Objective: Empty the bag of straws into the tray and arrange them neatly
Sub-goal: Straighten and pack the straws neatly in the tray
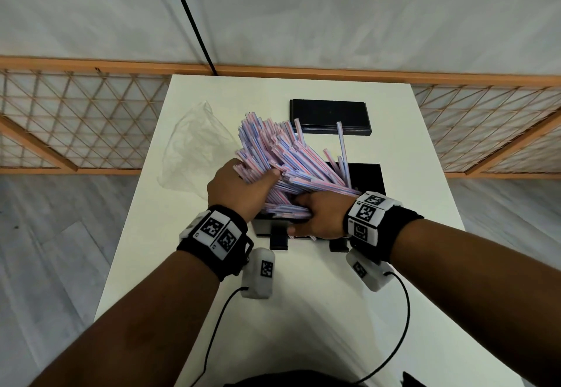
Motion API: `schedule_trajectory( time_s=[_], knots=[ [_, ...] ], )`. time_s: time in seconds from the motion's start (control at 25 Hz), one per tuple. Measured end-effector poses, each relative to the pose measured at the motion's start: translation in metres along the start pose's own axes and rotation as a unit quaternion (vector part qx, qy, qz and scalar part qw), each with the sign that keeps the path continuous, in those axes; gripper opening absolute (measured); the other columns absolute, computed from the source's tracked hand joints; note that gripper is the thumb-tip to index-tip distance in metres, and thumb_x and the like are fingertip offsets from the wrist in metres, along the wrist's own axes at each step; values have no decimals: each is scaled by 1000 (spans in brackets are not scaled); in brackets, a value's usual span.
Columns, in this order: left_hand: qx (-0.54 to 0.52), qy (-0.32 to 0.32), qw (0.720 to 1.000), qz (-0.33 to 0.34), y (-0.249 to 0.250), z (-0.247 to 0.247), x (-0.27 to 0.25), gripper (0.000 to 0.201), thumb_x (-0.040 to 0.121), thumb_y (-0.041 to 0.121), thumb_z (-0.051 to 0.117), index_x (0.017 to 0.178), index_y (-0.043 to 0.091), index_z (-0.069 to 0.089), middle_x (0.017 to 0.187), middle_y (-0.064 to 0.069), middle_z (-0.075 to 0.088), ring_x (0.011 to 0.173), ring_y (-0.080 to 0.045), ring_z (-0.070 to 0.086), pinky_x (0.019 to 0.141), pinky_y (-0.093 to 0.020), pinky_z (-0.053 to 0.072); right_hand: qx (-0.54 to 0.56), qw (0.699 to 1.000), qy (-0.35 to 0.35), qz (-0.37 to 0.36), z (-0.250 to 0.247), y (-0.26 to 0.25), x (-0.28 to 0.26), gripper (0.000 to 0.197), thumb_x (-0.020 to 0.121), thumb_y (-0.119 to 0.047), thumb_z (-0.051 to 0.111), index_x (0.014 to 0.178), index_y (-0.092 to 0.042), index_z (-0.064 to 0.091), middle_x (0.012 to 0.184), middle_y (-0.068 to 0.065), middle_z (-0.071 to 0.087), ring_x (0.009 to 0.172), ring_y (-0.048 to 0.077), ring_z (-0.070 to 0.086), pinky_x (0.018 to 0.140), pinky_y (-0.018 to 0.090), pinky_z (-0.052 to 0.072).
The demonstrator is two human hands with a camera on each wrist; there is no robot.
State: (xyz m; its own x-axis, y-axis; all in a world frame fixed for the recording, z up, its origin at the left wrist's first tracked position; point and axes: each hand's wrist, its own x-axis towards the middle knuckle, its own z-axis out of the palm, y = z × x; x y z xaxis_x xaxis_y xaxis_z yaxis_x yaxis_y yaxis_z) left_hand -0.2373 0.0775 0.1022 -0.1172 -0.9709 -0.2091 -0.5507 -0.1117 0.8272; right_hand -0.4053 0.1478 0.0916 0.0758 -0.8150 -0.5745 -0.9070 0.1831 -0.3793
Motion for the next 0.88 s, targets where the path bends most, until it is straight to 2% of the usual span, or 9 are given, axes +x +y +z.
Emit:
schedule_trajectory(
  time_s=[0.12,0.2,0.36,0.44,0.52,0.6,0.72,0.8,0.88],
  knots=[
    [-1,5,1000,0,6,-3,-1,19,85,41,76,82,23,71,82,13,72,92,-20,69,79,-25,46,3,999,19,-40,3,0,2,50,87,-45,69,127,-18,56,123,4,64,114,26,59,94,30,44],
    [-20,22,999,17,11,-6,-5,19,85,37,72,76,21,69,71,14,68,87,-24,71,77,-27,52,-5,996,55,-64,3,-2,0,51,85,-40,71,127,-17,54,125,5,62,115,26,57,96,32,44],
    [-80,49,994,52,11,-5,-13,21,80,50,68,94,34,71,83,8,76,82,-28,75,81,-46,61,14,990,128,-55,-1,-2,-7,56,78,-51,75,117,-18,52,116,5,63,106,26,60,91,32,48],
    [-73,43,996,29,7,-3,-18,26,86,45,72,107,31,70,99,9,75,99,-27,73,93,-36,55,-24,991,129,-19,0,-2,-12,60,78,-65,68,113,-17,57,111,6,65,105,25,60,89,28,46],
    [-50,30,998,16,4,-1,-21,40,87,45,74,120,24,64,112,6,71,112,-21,66,92,-24,43,-51,991,121,1,-2,-1,-17,64,78,-71,63,108,-15,62,107,8,66,103,24,60,85,26,43],
    [-68,24,997,8,7,1,-23,55,83,50,78,122,20,54,119,5,66,108,-16,61,91,-24,41,-64,988,142,-7,-7,1,-22,56,76,-69,66,96,-17,64,97,8,68,95,24,62,77,25,42],
    [-97,39,994,-11,4,4,-17,68,76,51,83,116,16,41,121,-1,63,106,-19,62,90,-29,47,-87,982,165,-16,-12,3,-26,45,74,-64,69,75,-21,58,76,5,61,80,27,62,69,28,46],
    [-159,36,985,-55,-3,7,-11,92,62,61,89,122,10,42,124,-2,64,107,-18,65,97,-33,52,-100,985,144,-6,-7,5,-28,46,78,-64,65,76,-18,60,71,2,59,78,27,63,70,31,51],
    [-240,7,964,-118,-7,11,-7,128,39,79,88,137,8,47,129,-2,66,111,-18,68,102,-39,53,-97,988,122,-1,-3,6,-27,46,82,-61,62,79,-16,60,68,-1,57,76,24,62,68,29,49]
  ],
)
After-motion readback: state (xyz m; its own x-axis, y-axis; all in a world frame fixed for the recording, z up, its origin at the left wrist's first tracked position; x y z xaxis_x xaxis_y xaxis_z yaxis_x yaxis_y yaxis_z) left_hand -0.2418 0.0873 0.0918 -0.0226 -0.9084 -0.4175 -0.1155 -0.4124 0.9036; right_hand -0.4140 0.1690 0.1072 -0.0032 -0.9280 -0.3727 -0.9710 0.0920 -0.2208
